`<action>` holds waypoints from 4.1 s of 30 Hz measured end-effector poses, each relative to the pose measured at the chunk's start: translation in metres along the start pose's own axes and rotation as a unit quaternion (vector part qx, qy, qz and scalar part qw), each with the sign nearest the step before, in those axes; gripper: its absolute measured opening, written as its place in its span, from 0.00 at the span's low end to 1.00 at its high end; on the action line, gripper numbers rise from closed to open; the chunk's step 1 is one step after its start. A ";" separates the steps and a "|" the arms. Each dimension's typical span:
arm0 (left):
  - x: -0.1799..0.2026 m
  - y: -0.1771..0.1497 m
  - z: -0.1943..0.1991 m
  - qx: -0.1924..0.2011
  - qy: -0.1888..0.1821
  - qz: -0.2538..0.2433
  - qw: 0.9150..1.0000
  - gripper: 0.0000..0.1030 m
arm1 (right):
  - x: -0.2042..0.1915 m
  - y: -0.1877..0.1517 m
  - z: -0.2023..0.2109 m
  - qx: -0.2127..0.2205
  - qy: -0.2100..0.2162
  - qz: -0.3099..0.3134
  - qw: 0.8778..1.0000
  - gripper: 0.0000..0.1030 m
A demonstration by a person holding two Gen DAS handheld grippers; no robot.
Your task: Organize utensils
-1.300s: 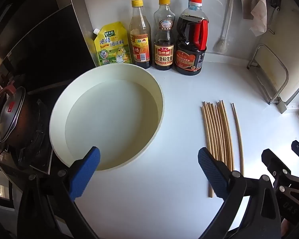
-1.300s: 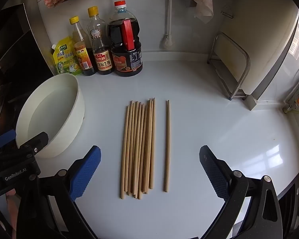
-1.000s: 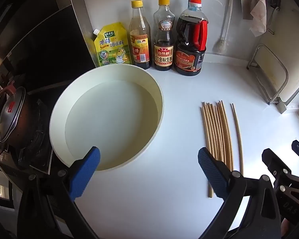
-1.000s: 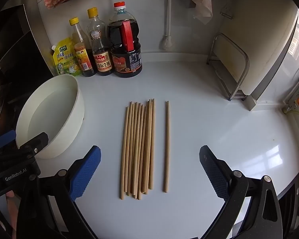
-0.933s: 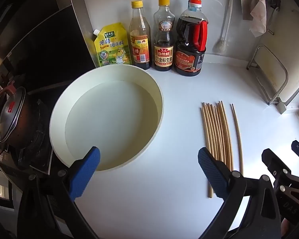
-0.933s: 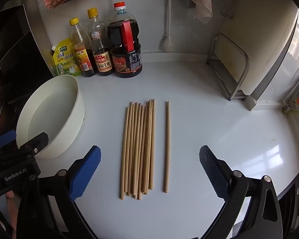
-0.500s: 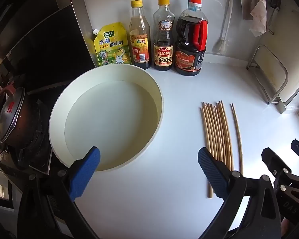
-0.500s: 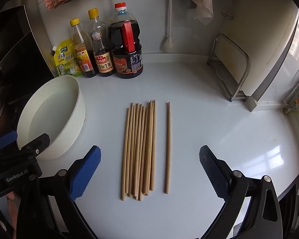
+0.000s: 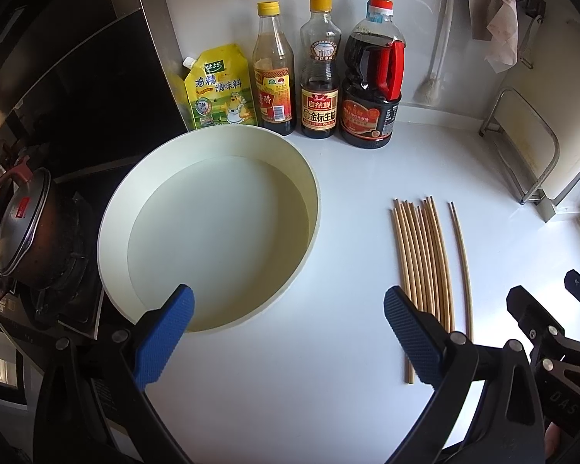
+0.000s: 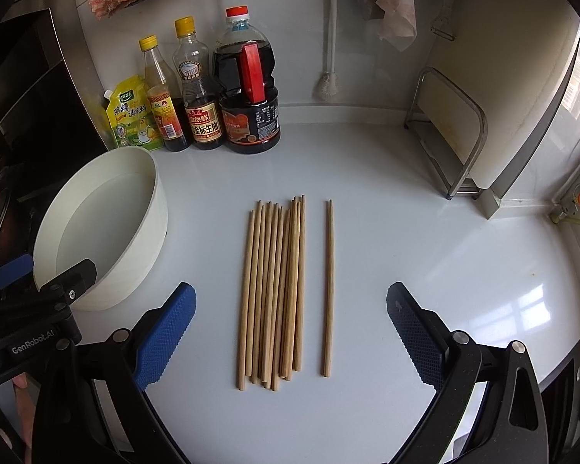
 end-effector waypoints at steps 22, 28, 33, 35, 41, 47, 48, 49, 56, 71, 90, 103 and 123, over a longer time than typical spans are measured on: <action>-0.001 0.001 0.005 0.004 0.001 0.001 1.000 0.94 | 0.001 -0.001 0.002 0.001 0.000 -0.001 1.000 0.92; -0.001 0.002 0.005 0.004 0.001 0.000 1.000 0.94 | 0.002 -0.001 0.003 0.001 0.000 -0.001 1.000 0.92; -0.001 0.001 0.005 0.004 0.001 0.000 1.000 0.94 | 0.003 0.000 0.003 0.000 0.000 -0.001 1.000 0.92; -0.001 0.001 0.006 0.005 0.001 0.000 1.000 0.94 | 0.002 -0.001 0.003 0.001 0.000 -0.001 1.000 0.92; 0.000 0.002 0.006 0.003 0.002 0.000 1.000 0.94 | 0.003 0.000 0.003 0.000 0.000 -0.002 1.000 0.92; 0.000 0.002 0.007 0.003 0.002 0.000 1.000 0.94 | 0.004 0.000 0.003 -0.001 0.000 -0.002 1.000 0.92; 0.000 0.002 0.006 0.003 0.002 0.000 1.000 0.94 | 0.003 -0.001 0.003 -0.001 0.000 -0.001 1.000 0.92; 0.000 0.002 0.007 0.003 0.002 0.000 1.000 0.94 | 0.003 -0.001 0.003 -0.001 0.000 -0.002 1.000 0.92; 0.000 0.001 0.007 0.003 0.001 0.000 1.000 0.94 | 0.004 -0.001 0.002 -0.003 0.001 -0.002 1.000 0.92; 0.066 -0.013 -0.022 -0.005 -0.052 -0.024 0.998 0.94 | 0.079 -0.029 -0.021 -0.022 0.025 -0.054 0.998 0.92; 0.114 -0.036 -0.101 -0.049 -0.032 -0.006 0.998 0.94 | 0.107 -0.027 -0.119 -0.063 0.022 -0.006 0.998 0.92; 0.112 -0.045 -0.121 -0.068 -0.023 -0.001 0.997 0.94 | 0.115 -0.025 -0.140 -0.083 -0.013 0.024 0.996 0.92; 0.120 -0.049 -0.133 -0.073 -0.004 -0.021 0.997 0.94 | 0.124 -0.030 -0.141 -0.070 -0.032 0.026 0.997 0.91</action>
Point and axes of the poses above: each gripper's, at about its wrist camera, not at the fingertips, and z roughly against the way its jaws point, x to its right, y to its top, the point moved 9 cm from there along -z, roughly the way its jaws point, and after that the axes turned 8 degrees about y, right-handed, at the moved point
